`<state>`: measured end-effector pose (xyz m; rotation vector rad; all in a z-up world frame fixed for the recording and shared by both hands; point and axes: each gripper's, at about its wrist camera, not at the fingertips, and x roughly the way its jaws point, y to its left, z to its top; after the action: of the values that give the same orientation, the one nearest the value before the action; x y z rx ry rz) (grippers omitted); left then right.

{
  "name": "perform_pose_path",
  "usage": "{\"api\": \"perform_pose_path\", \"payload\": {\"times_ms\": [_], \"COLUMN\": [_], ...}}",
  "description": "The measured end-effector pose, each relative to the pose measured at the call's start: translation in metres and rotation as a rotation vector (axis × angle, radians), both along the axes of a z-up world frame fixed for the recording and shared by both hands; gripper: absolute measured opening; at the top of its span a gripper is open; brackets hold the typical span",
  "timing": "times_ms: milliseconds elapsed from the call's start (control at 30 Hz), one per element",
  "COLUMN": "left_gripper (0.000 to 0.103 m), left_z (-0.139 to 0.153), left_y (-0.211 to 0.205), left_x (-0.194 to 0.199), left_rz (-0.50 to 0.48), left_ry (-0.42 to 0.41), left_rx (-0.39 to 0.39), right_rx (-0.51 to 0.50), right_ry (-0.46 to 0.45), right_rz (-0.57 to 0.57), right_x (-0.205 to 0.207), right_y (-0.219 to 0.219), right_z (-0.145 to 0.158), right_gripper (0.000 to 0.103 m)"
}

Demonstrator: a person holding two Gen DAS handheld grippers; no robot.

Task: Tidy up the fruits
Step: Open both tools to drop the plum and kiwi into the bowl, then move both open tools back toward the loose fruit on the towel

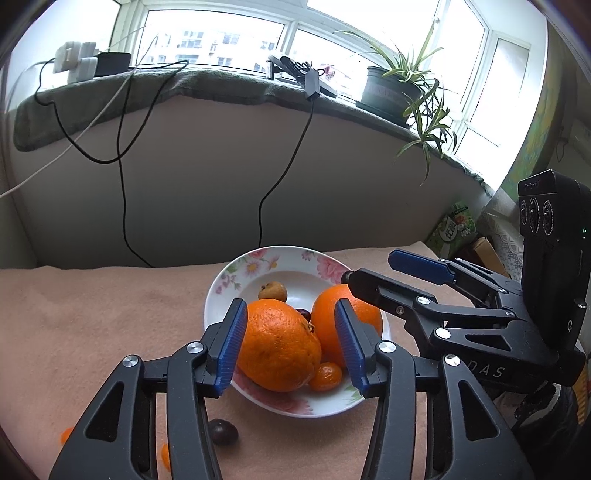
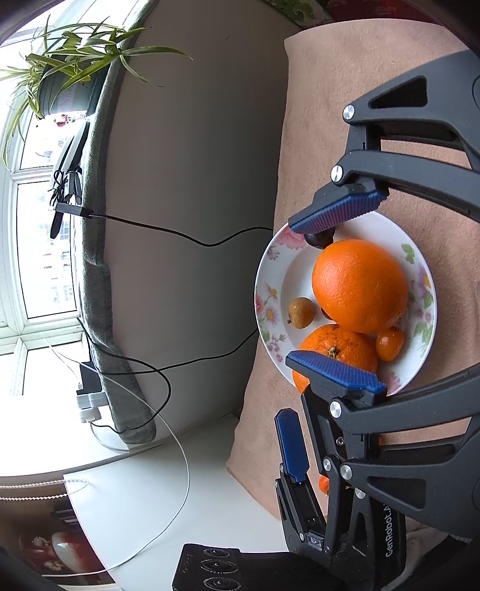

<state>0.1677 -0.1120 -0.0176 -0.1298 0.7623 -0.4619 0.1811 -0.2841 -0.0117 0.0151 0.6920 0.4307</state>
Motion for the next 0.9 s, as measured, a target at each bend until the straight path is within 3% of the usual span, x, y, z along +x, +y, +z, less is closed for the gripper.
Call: {"api": "perform_pose_path", "payload": {"times_ms": [67, 300, 433, 900], "left_gripper": [0.063, 0.068, 0.078, 0.079], "left_z": [0.001, 0.004, 0.007, 0.019], "left_y": [0.001, 0.008, 0.009, 0.021], "left_x": [-0.003, -0.010, -0.018, -0.051], "left_rz": [0.003, 0.022, 0.030, 0.070], "left_ry": [-0.006, -0.015, -0.031, -0.078], "left_rx": [0.003, 0.010, 0.030, 0.065], "right_rx": [0.005, 0.020, 0.019, 0.038], "right_ry": [-0.001, -0.003, -0.010, -0.013], "right_rz": [-0.001, -0.017, -0.020, 0.006], "right_x": [-0.001, -0.008, -0.014, -0.043], "right_y": [-0.001, -0.005, -0.005, 0.004], "right_z": [0.002, 0.006, 0.010, 0.020], "right_gripper": [0.071, 0.083, 0.086, 0.087]}}
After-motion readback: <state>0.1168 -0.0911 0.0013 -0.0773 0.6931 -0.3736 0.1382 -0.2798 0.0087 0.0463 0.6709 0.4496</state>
